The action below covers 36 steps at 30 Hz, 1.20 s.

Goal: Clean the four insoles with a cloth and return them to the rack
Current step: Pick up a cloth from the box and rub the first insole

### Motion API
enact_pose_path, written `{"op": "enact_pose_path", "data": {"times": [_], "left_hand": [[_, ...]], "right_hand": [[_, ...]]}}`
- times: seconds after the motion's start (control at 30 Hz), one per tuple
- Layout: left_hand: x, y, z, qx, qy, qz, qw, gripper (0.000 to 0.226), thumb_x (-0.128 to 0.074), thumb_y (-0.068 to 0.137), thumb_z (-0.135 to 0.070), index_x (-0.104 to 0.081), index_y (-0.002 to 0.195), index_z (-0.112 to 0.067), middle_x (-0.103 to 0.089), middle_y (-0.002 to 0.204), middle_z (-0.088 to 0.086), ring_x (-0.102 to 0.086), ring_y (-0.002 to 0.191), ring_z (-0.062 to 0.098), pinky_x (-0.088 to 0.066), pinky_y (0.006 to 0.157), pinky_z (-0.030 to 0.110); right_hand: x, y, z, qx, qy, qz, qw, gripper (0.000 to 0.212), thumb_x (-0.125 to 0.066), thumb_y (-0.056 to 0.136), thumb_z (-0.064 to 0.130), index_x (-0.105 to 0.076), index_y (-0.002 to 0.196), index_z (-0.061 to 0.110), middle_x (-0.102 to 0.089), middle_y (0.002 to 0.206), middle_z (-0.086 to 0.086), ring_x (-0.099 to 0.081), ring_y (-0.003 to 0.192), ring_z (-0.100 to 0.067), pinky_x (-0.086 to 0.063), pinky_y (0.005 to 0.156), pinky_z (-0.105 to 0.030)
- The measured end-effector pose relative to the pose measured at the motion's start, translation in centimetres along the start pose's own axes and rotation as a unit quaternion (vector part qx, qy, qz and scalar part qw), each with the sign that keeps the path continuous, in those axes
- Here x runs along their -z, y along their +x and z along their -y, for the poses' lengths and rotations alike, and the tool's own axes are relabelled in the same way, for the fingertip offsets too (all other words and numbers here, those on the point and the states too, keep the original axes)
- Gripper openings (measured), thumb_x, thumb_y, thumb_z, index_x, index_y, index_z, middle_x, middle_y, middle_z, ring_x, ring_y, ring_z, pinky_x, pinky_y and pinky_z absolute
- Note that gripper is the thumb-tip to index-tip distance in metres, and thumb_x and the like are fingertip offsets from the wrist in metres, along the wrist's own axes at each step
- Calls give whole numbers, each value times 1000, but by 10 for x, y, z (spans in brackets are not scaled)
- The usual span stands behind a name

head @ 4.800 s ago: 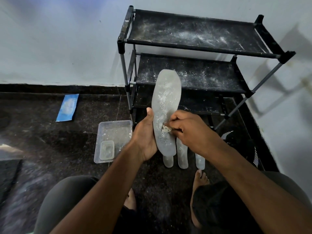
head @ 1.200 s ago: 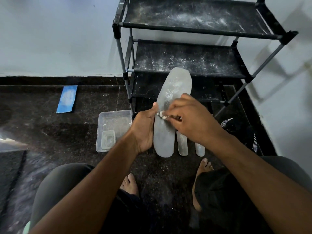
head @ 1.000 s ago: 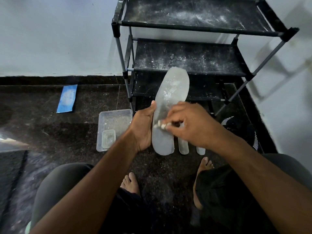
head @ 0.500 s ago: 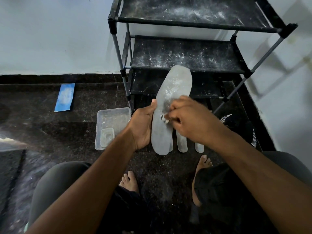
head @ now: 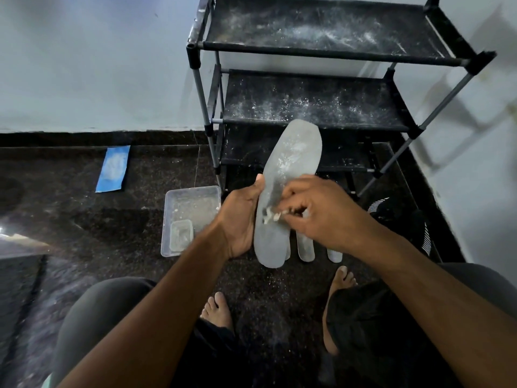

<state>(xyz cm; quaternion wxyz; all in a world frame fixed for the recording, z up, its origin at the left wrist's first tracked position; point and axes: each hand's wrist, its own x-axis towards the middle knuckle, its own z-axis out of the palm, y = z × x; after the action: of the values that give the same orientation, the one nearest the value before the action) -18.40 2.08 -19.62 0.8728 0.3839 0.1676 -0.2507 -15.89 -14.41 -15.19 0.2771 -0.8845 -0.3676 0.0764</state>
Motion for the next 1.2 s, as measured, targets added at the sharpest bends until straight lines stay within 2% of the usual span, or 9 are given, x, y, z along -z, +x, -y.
{"op": "enact_pose_path", "data": {"times": [0.1, 0.27, 0.43, 0.57, 0.63, 0.8, 0.93, 1.07, 1.2], "left_hand": [[-3, 2, 2, -8, -6, 5, 1000, 51, -34, 110, -43, -64, 131, -8, -72, 108, 15, -72, 91, 25, -62, 78, 40], [2, 4, 3, -4, 4, -19, 1000, 53, -35, 109, -46, -66, 129, -8, -73, 108, 15, -71, 95, 26, -60, 80, 41], [3, 6, 2, -7, -11, -14, 1000, 53, -37, 109, -46, -64, 134, -8, -71, 113, 15, -70, 96, 26, -58, 88, 42], [4, 5, 2, 0, 19, -31, 999, 55, -38, 108, -48, -69, 124, -6, -73, 104, 15, -71, 91, 26, -60, 78, 40], [9, 7, 3, -5, 30, -51, 998, 57, -39, 108, -49, -70, 125, -4, -72, 113, 18, -71, 96, 29, -59, 80, 42], [8, 8, 1, -17, 1, -48, 999, 59, -39, 107, -50, -59, 140, -5, -66, 127, 20, -66, 105, 31, -55, 94, 48], [9, 7, 0, -11, 0, -52, 999, 64, -31, 108, -53, -57, 140, -4, -68, 130, 20, -69, 110, 32, -55, 93, 47], [9, 5, -4, -15, -2, -34, 999, 58, -32, 109, -49, -60, 135, -4, -74, 111, 18, -74, 92, 28, -62, 75, 40], [10, 7, -2, -32, 0, -28, 999, 60, -29, 109, -49, -55, 142, -5, -68, 130, 19, -69, 111, 30, -57, 91, 44]], "right_hand": [[0, 9, -7, -21, -80, -103, 991, 23, -70, 87, 26, -75, 109, 21, -60, 88, 10, -42, 87, -7, -37, 73, -22], [-17, 6, 1, 9, -46, 21, 999, 16, -70, 86, 19, -77, 100, 21, -61, 93, 11, -38, 87, -2, -31, 75, -19], [-4, 10, -6, -29, -45, -88, 995, 21, -71, 86, 25, -75, 107, 24, -61, 89, 13, -36, 85, -1, -30, 72, -13], [-17, 5, 8, 9, -36, 19, 999, 13, -69, 87, 26, -77, 98, 23, -56, 86, 19, -38, 86, 0, -36, 75, -17], [-13, -1, 12, 18, 7, 70, 997, 13, -72, 86, 27, -78, 97, 25, -57, 83, 20, -43, 87, 3, -34, 75, -15], [-8, -1, 6, 15, -149, 10, 989, 14, -66, 89, 25, -75, 100, 26, -56, 90, 16, -39, 87, -4, -38, 77, -25], [-14, -8, 18, -7, -94, 105, 990, 10, -65, 89, 27, -74, 91, 24, -46, 81, 17, -38, 88, 0, -28, 73, -19], [-2, -3, 7, 6, -98, 7, 995, 15, -66, 90, 30, -76, 101, 26, -58, 85, 15, -45, 89, -7, -42, 75, -27], [-14, -1, 8, 26, -128, 49, 990, 11, -67, 88, 24, -76, 95, 22, -52, 85, 19, -38, 88, -3, -41, 77, -27]]}}
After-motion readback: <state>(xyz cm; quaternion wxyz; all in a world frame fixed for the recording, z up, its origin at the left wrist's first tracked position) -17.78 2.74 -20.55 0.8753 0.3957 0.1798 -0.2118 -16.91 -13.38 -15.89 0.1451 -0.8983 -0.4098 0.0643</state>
